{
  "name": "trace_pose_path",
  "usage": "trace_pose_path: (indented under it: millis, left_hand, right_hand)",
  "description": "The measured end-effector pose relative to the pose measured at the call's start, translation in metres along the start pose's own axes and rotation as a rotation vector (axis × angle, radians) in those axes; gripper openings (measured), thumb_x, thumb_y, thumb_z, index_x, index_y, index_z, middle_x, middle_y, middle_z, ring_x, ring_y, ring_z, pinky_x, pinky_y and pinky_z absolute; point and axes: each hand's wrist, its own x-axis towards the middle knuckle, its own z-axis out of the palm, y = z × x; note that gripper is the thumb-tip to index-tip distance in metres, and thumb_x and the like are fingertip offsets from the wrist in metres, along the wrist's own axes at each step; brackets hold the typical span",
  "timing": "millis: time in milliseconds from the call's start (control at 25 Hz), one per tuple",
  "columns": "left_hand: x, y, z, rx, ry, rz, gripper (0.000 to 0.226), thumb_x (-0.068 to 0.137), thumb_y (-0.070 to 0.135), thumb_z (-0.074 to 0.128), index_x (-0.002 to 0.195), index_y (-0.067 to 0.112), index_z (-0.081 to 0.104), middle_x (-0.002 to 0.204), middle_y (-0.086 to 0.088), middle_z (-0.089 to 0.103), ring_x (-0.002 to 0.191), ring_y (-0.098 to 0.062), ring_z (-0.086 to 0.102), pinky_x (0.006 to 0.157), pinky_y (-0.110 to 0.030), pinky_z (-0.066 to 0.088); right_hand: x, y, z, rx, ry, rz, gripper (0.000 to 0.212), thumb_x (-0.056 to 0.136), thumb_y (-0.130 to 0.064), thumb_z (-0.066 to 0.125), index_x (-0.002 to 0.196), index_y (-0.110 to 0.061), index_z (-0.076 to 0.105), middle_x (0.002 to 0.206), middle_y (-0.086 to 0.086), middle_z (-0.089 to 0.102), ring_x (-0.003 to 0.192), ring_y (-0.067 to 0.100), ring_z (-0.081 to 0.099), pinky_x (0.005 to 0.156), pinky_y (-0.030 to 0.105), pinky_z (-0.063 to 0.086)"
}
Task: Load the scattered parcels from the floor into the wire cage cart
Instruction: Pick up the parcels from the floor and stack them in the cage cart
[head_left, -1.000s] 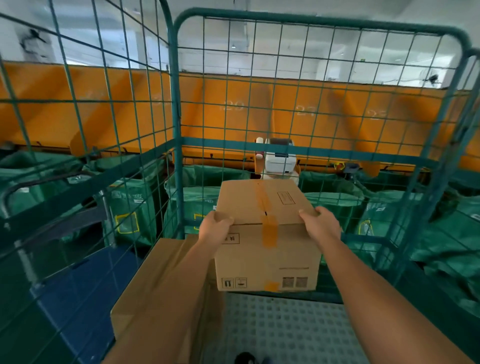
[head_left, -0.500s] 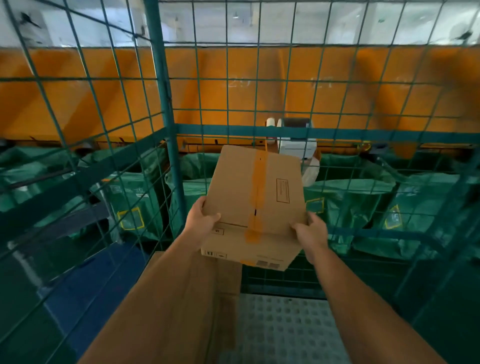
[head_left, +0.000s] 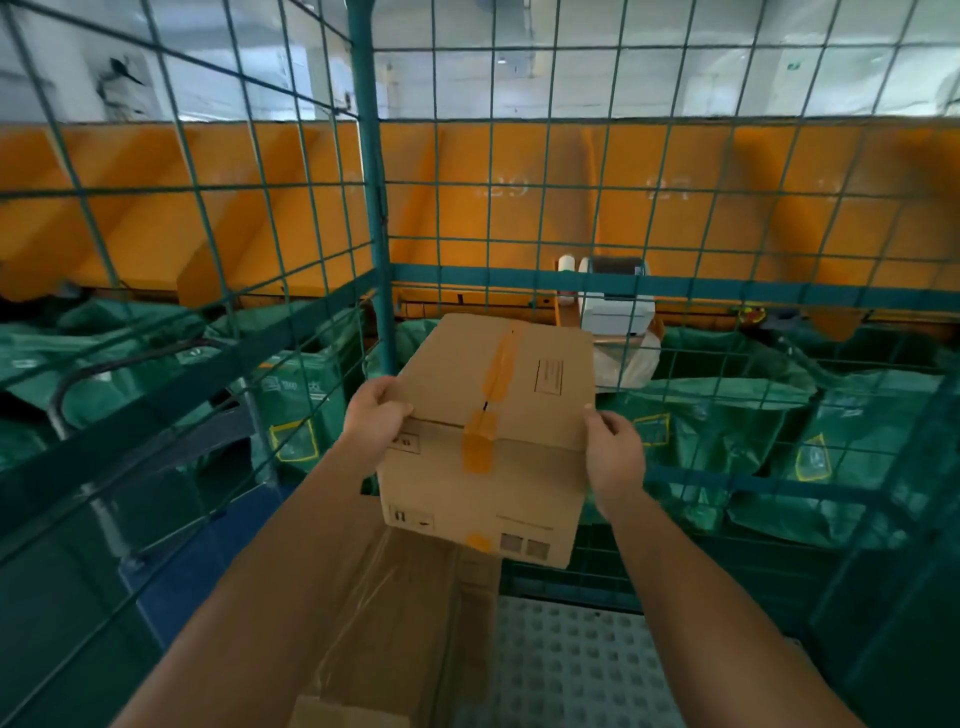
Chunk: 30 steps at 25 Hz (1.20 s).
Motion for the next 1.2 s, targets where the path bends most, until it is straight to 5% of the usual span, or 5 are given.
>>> trace_pose_path:
  millis: [360, 480, 680, 920, 1200]
  left_hand:
    - [-0.058, -0.059, -0.068, 0.423, 0.099, -0.164, 0.099, 0.072, 0.047, 0.081, 0.149, 0.029, 0.021, 0.154, -0.010, 0.015, 0.134, -0.038, 0.028, 0.106, -0.055, 0.036]
    - [-0.077, -0.060, -0.057, 0.167, 0.315, -0.311, 0.119, 0.071, 0.038, 0.084, 0.154, 0.029, -0.002, 0.160, -0.010, -0.007, 0.140, -0.042, 0.022, 0.108, -0.057, 0.033]
    - [-0.101, -0.066, -0.014, -0.012, 0.280, -0.403, 0.130, 0.070, 0.042, 0.083, 0.152, 0.023, -0.016, 0.160, -0.013, 0.005, 0.143, -0.039, 0.021, 0.112, -0.056, 0.029]
    - [-0.073, -0.072, -0.037, -0.083, 0.252, -0.373, 0.130, 0.070, 0.028, 0.085, 0.152, 0.019, -0.016, 0.157, -0.015, 0.020, 0.135, -0.034, 0.038, 0.105, -0.044, 0.042]
    - [-0.056, -0.080, -0.053, -0.118, 0.155, -0.390, 0.108, 0.066, 0.018, 0.088, 0.148, 0.018, 0.017, 0.136, -0.008, 0.046, 0.113, -0.026, 0.049, 0.096, -0.044, 0.045]
  right_hand:
    - [-0.112, 0.045, 0.032, 0.307, -0.172, 0.307, 0.089, 0.083, -0.022, 0.075, 0.152, -0.022, 0.019, 0.144, 0.010, 0.044, 0.124, 0.033, 0.050, 0.099, 0.048, 0.047]
    - [-0.122, 0.047, 0.043, 0.305, -0.146, 0.318, 0.082, 0.086, -0.027, 0.071, 0.151, -0.026, 0.022, 0.141, 0.007, 0.047, 0.115, 0.033, 0.056, 0.068, 0.037, 0.057]
    - [-0.130, 0.045, 0.046, 0.056, -0.109, 0.218, 0.030, 0.095, -0.037, 0.055, 0.115, -0.016, 0.053, 0.103, 0.003, 0.061, 0.083, 0.016, 0.055, 0.067, 0.029, 0.047]
    - [-0.059, 0.034, 0.039, -0.175, -0.188, 0.150, 0.071, 0.087, -0.043, 0.065, 0.146, -0.019, 0.034, 0.148, 0.007, 0.039, 0.129, 0.032, 0.045, 0.105, 0.047, 0.041]
    - [-0.003, 0.029, 0.042, -0.223, -0.130, 0.204, 0.085, 0.087, -0.045, 0.065, 0.153, -0.024, 0.015, 0.154, 0.009, 0.026, 0.134, 0.037, 0.035, 0.105, 0.049, 0.036]
